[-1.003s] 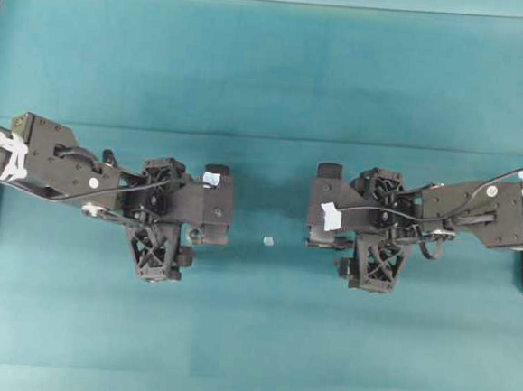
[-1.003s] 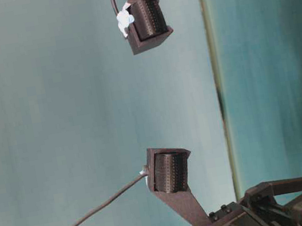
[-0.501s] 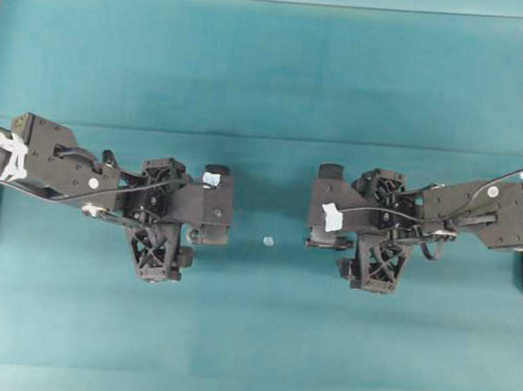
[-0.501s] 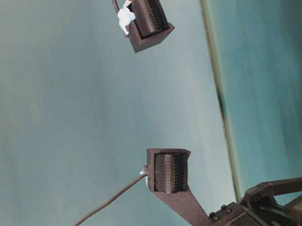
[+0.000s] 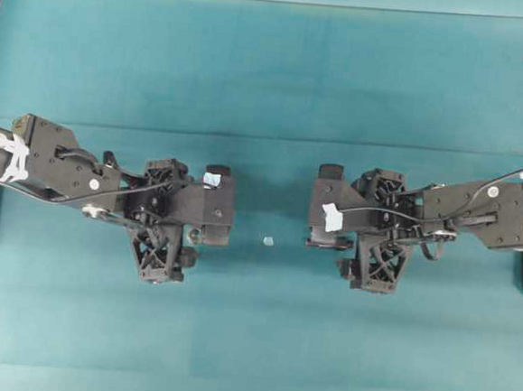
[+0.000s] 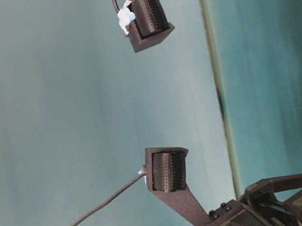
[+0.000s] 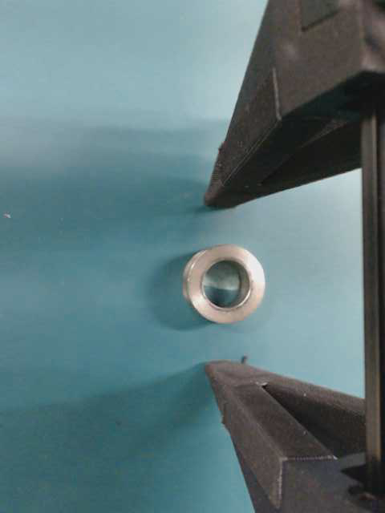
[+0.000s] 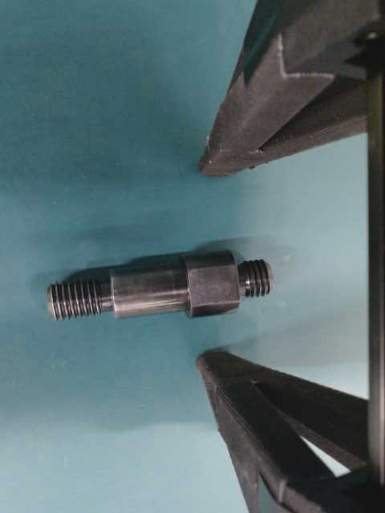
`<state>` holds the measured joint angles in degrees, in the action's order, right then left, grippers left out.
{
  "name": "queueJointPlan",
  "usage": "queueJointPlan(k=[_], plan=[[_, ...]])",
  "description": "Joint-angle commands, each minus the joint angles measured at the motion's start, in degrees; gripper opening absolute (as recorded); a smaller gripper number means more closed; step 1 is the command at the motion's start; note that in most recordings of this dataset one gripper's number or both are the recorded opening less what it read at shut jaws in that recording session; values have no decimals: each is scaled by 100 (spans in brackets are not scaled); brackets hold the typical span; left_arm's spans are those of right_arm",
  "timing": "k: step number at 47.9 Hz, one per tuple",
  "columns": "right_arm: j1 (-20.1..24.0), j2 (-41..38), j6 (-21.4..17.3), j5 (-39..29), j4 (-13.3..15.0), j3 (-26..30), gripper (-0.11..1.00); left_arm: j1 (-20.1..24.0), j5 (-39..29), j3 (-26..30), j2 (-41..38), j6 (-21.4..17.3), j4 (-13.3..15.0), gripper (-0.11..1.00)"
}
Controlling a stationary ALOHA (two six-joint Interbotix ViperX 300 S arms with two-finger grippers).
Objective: Insert the washer onto the shaft with both hands.
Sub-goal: 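Close left gripper on the washer and right gripper on the shaft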
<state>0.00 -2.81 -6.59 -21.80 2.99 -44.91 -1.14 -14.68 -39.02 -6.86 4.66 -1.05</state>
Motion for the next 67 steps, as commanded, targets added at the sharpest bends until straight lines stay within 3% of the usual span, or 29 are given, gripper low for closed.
queueJointPlan(k=[1, 10, 16, 24, 28, 67], plan=[[9, 44, 44, 0, 9, 18, 77, -35, 53, 26, 26, 9, 0, 85], [9, 26, 44, 0, 9, 35, 66, -35, 35, 9, 44, 9, 0, 78], [9, 9, 35, -26, 9, 70, 44, -44, 9, 0, 53, 9, 0, 64], [9, 9, 44, -26, 9, 167, 12, -44, -53, 0, 62, 9, 0, 35], [9, 9, 44, -35, 9, 202, 2, -53, -53, 0, 62, 9, 0, 35], [132, 18, 44, -167, 0, 202, 0, -88, -53, 88, 70, 18, 0, 35]])
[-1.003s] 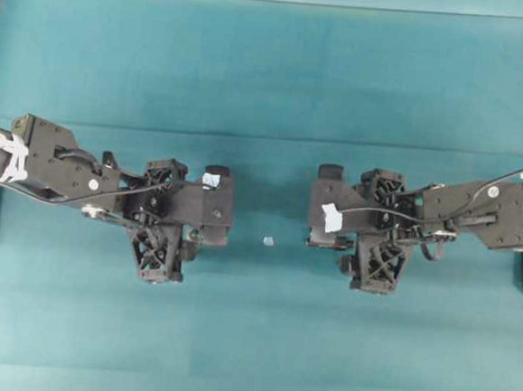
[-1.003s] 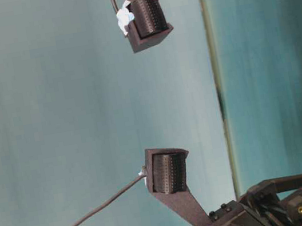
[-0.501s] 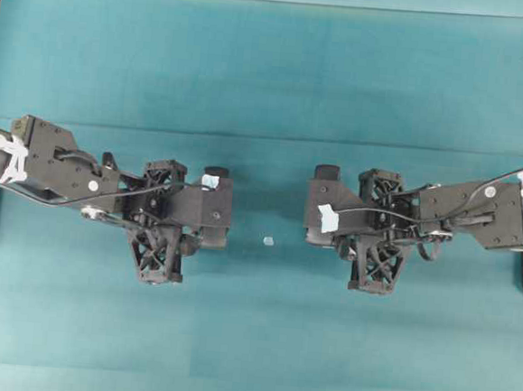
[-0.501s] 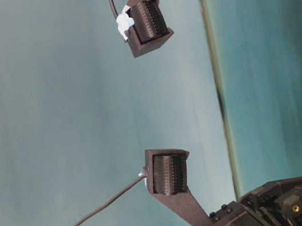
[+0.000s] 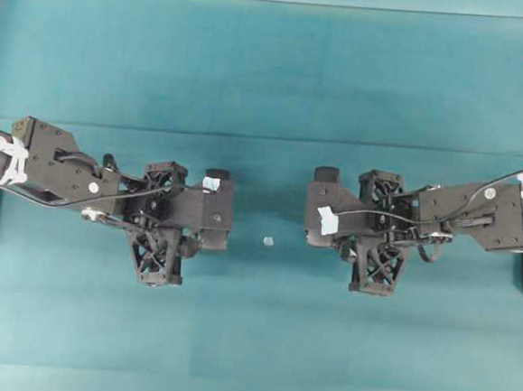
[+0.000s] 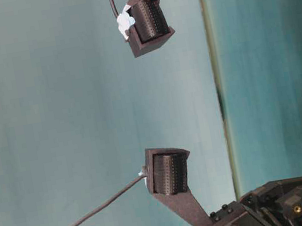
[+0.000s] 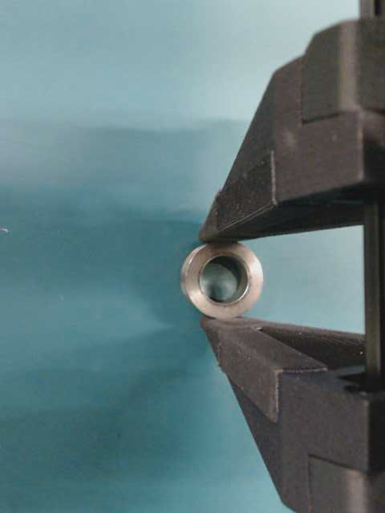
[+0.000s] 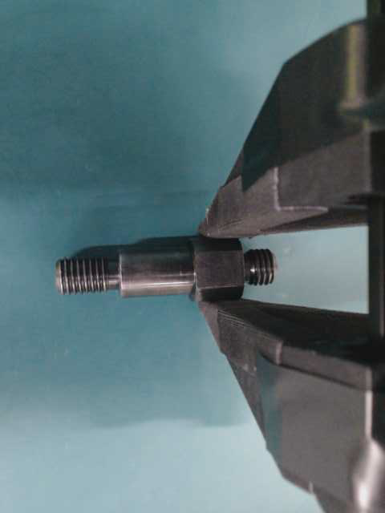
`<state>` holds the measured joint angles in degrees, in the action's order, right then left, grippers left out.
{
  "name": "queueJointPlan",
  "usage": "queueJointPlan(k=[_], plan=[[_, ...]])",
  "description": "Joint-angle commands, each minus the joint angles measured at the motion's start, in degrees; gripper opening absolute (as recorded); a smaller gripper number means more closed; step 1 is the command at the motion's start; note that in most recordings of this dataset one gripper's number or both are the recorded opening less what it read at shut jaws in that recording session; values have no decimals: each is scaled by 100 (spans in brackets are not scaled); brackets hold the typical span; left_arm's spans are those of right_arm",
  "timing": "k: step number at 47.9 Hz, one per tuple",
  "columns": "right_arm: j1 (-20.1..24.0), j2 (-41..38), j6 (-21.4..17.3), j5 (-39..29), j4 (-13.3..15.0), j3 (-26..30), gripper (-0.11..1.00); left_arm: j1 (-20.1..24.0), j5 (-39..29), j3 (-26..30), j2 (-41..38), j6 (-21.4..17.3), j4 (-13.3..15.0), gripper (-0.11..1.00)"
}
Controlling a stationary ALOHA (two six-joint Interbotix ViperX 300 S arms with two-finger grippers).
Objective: Insert the washer onto the shaft with both hands.
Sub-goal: 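Close left gripper on the washer and right gripper on the shaft, then lift both parts and bring the washer toward the shaft's upper thread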
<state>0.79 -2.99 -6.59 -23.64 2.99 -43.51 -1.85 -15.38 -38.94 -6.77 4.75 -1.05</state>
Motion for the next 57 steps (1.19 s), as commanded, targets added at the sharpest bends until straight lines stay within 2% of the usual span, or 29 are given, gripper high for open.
queueJointPlan(k=[1, 19, 32, 47, 57], plan=[[62, 35, 44, 18, 9, 62, 0, -18, 18, 79, 70, 9, 0, 35], [114, 237, 35, 167, 0, 18, 0, -18, 79, 9, 299, 158, 0, 35], [114, 721, -44, 993, -114, -404, 0, -9, 483, -316, 844, 299, 0, 35], [114, 967, -211, 1477, -211, -642, 0, -26, 1037, -598, 1116, 598, -9, 35], [114, 1055, -378, 2479, -211, -835, 0, -44, 1749, -659, 1143, 615, 0, 35]])
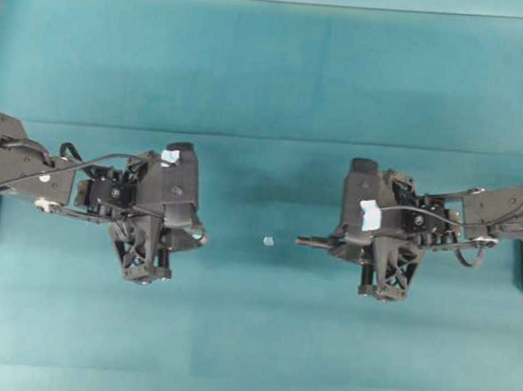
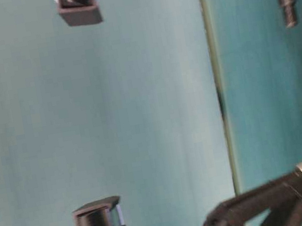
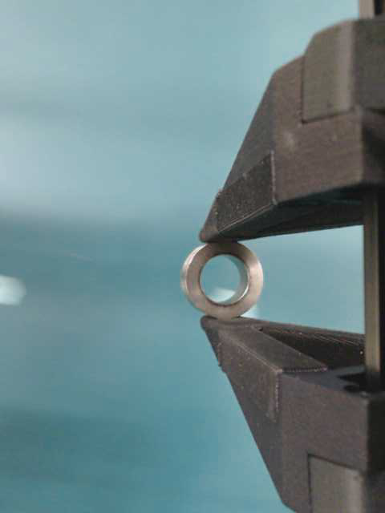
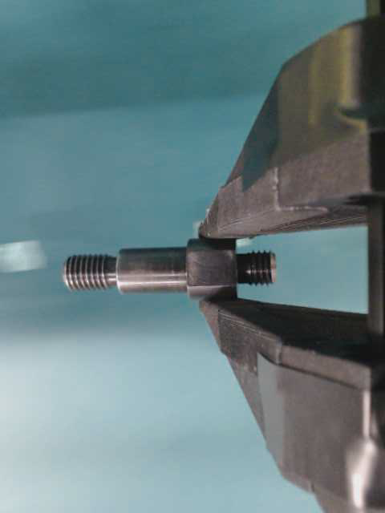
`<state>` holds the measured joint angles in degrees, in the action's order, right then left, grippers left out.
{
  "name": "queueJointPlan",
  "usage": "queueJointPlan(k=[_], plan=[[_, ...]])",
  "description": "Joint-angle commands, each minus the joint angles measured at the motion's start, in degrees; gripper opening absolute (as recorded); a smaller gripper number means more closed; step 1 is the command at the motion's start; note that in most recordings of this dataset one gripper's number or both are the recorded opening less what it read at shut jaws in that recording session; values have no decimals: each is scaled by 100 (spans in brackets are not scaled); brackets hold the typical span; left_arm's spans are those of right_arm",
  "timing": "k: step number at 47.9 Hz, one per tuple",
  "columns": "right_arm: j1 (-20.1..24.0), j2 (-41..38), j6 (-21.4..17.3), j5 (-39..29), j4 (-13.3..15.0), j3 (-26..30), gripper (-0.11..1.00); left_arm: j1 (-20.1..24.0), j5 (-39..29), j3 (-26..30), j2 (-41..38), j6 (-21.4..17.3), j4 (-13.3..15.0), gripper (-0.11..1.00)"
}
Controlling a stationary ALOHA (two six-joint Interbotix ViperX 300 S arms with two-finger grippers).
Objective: Insert the washer onto the shaft with both hands.
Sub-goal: 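Lift both parts and bring the washer toward the shaft's upper thread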
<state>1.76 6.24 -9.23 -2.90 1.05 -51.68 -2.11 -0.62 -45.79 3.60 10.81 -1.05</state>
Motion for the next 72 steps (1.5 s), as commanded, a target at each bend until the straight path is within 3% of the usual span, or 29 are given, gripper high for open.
queueJointPlan(k=[1, 17, 26, 35, 61, 72], plan=[[18, 149, -123, 510, -18, -35, 0, -18, 334, 18, 114, 18, -9, 35], [97, 387, -149, 2092, -18, -677, 0, -18, 1415, -378, 299, 123, 0, 35], [211, 202, -158, 2927, -18, -914, 0, -9, 2479, -782, 316, 343, 0, 35], [237, -105, -158, 3199, -18, -888, 0, 26, 3586, -958, 290, 650, 0, 35], [237, -457, -158, 4148, -141, -773, 0, 18, 3691, -721, 114, 668, 0, 35], [237, -650, -149, 4219, -141, -659, 0, -9, 3744, -545, -53, 659, 0, 35]])
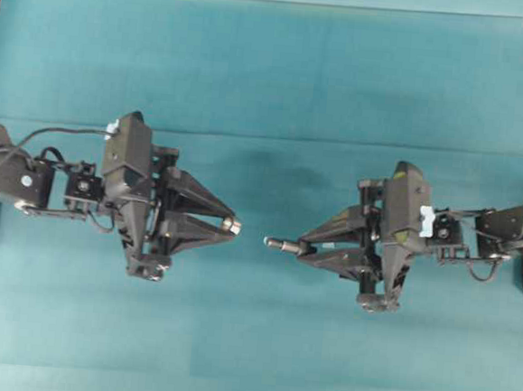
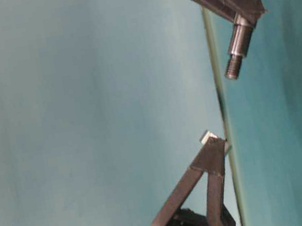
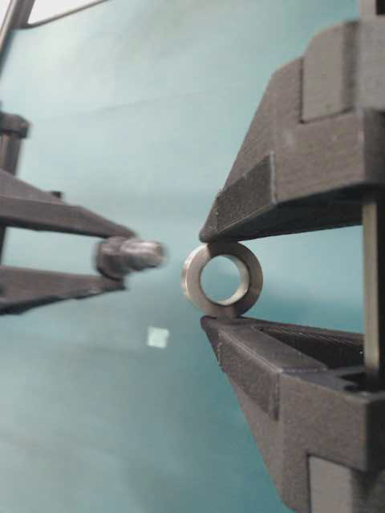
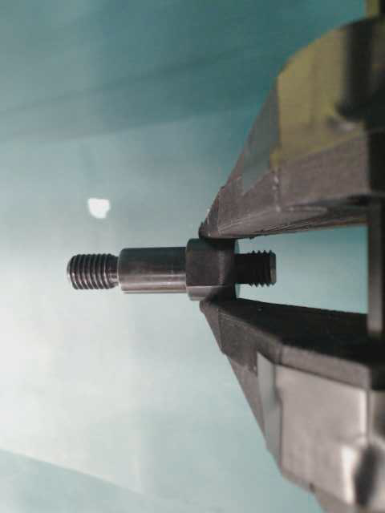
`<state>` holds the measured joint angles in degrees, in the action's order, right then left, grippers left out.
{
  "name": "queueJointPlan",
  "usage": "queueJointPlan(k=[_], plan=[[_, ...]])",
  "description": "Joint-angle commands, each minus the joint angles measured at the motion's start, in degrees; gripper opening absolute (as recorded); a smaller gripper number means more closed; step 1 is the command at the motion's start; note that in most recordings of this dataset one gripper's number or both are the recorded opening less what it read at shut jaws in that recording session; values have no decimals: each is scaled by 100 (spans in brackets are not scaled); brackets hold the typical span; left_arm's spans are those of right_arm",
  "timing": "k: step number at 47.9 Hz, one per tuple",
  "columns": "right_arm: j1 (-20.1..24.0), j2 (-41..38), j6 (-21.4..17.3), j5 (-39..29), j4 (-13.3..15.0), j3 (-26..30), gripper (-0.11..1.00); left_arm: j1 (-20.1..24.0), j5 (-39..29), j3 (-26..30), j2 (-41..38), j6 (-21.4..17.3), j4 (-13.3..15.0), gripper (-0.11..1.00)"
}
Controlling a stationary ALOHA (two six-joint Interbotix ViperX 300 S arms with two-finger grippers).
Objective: Insert the washer onto the shaft with both hands.
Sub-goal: 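Lift both parts and bring the washer toward the shaft's upper thread, then push the washer with the left gripper down the shaft toward the hex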
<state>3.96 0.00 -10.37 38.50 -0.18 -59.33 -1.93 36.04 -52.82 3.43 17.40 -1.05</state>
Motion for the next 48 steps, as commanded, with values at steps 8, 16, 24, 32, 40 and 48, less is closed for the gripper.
queueJointPlan(k=[8, 16, 24, 32, 40, 48], plan=[[9, -237, -35, 193, -18, 281, 0, -44, 79, 308, -167, 9, 0, 35], [9, -334, -26, 308, -18, 413, 0, -70, 79, 422, -299, 9, 0, 35], [-9, -334, -26, 308, -18, 413, 0, -105, 70, 413, -325, 0, 0, 35], [-44, -316, -26, 352, -18, 396, 0, -105, 62, 387, -316, 9, 0, 35], [-53, -325, -35, 448, -18, 422, 0, -105, 35, 387, -316, 9, 0, 35], [-53, -308, -44, 448, -18, 396, 0, -105, 26, 352, -299, 9, 0, 35]])
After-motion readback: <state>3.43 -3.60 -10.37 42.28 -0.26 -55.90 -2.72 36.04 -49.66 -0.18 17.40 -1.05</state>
